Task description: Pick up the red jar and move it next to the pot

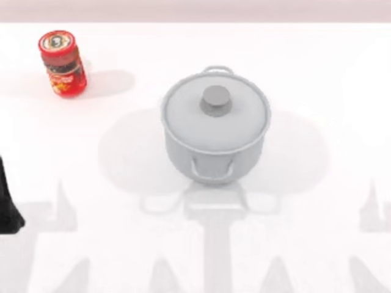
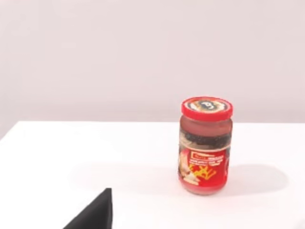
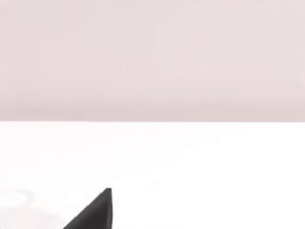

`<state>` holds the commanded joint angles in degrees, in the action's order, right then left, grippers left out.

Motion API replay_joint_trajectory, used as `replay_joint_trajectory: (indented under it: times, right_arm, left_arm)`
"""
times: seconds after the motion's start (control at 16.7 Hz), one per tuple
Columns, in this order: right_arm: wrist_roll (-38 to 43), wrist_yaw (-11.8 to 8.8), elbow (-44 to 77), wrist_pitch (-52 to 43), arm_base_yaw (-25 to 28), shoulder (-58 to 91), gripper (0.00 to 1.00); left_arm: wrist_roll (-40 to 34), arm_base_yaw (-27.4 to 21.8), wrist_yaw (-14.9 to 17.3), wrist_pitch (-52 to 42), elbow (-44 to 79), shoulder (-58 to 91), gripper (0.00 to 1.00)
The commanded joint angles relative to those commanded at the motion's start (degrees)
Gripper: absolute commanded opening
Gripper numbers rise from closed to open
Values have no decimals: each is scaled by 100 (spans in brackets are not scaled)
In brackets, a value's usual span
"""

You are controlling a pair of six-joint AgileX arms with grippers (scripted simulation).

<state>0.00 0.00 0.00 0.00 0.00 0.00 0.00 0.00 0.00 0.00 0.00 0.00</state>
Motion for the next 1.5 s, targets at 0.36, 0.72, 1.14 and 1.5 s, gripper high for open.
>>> replay_joint_trajectory:
  times: [0.36,0.72,1.14,1.5]
  right_arm:
    - [0,0,0,0,0,0,100]
    - [0,0,0,0,0,0,100]
    - [0,0,0,0,0,0,100]
    - [0,0,0,0,0,0,100]
  left_arm:
    - [108,-38,86,-315,299,531,100]
    - [576,-75,346,-1314,2019,2544,100]
    - [1409,-44,696,-2902,5395,5876,100]
    - [2200,4,987,-4398,8618,9051,100]
